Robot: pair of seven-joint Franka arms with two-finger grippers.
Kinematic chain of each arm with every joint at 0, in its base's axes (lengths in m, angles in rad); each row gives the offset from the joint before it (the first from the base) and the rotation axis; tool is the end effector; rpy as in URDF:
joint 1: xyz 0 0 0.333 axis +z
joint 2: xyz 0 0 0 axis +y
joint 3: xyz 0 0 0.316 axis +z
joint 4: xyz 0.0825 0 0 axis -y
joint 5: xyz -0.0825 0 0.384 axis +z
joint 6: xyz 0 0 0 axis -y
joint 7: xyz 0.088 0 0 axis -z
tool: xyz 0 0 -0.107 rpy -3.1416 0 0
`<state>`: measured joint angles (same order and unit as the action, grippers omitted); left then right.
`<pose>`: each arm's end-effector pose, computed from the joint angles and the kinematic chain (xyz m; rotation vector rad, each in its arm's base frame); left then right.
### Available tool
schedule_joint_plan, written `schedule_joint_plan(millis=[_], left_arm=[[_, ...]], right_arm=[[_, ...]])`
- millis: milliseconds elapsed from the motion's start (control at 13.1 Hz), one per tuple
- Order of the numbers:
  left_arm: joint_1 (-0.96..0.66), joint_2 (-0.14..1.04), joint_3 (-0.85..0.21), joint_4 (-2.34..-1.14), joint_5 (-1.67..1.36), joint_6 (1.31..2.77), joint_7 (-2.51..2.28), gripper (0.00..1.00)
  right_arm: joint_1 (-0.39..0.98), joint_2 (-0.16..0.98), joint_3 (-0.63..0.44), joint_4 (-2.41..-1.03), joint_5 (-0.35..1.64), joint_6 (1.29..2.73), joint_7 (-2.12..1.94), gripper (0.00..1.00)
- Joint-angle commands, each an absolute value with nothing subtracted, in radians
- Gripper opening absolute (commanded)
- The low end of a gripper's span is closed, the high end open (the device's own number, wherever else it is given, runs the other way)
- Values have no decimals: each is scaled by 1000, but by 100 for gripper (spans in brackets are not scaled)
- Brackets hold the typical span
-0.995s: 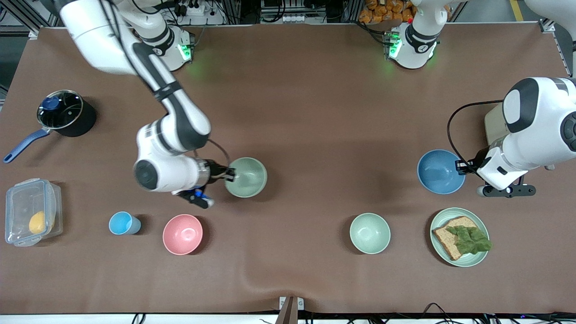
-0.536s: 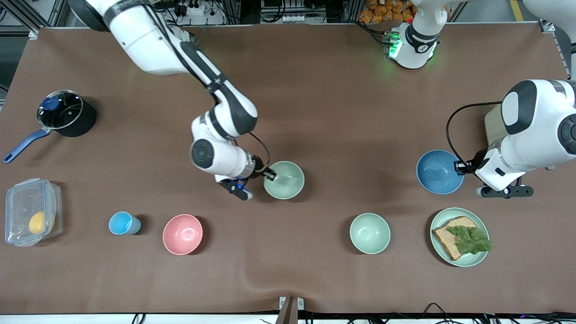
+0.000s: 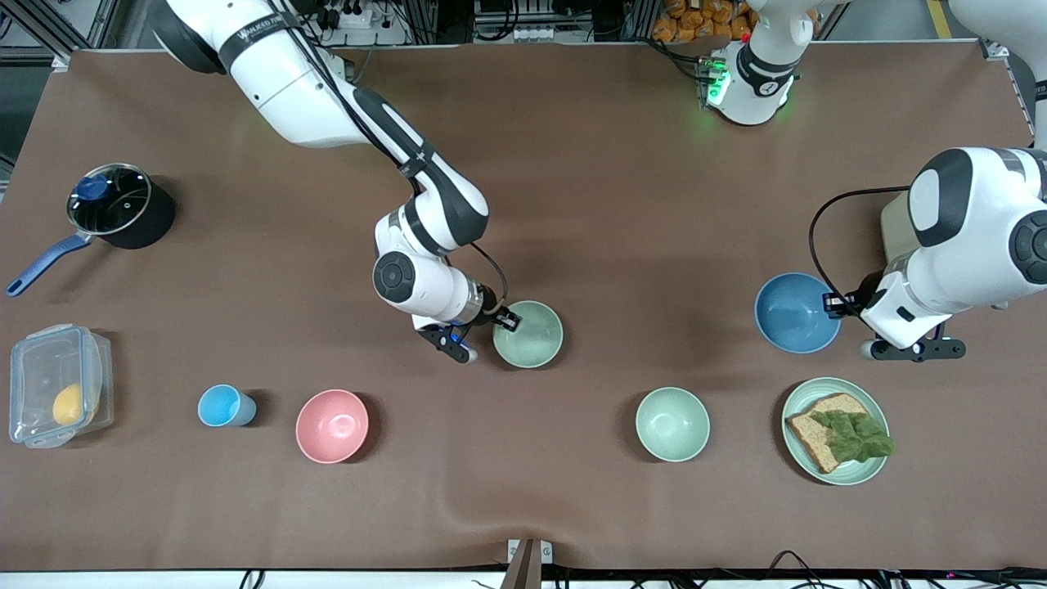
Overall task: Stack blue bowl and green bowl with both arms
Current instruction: 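Carry the green bowl with the right gripper to the table center, then carry the blue bowl with the left gripper over the green bowl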
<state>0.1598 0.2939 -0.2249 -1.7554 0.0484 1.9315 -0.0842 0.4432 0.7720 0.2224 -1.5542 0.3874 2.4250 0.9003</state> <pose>0.6232 -0.0274 0.3955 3.1242 0.0082 -0.1739 0.5775 0.4231 0.2117 -2.6379 0.7981 0.3137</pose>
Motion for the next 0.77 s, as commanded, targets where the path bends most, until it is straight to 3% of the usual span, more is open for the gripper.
schedule_joint_plan(millis=[0, 383, 689], left_arm=[[152, 296, -235, -1738, 52, 1914, -127, 0], [43, 334, -347, -1686, 2, 1925, -443, 0], [-113, 435, -345, -1606, 3, 2002, -650, 0]], right_arm=[[439, 759, 212, -1534, 400, 2413, 914, 100], [290, 675, 215, -1528, 399, 2171, 833, 100], [270, 686, 215, -1511, 465, 2175, 970, 100]])
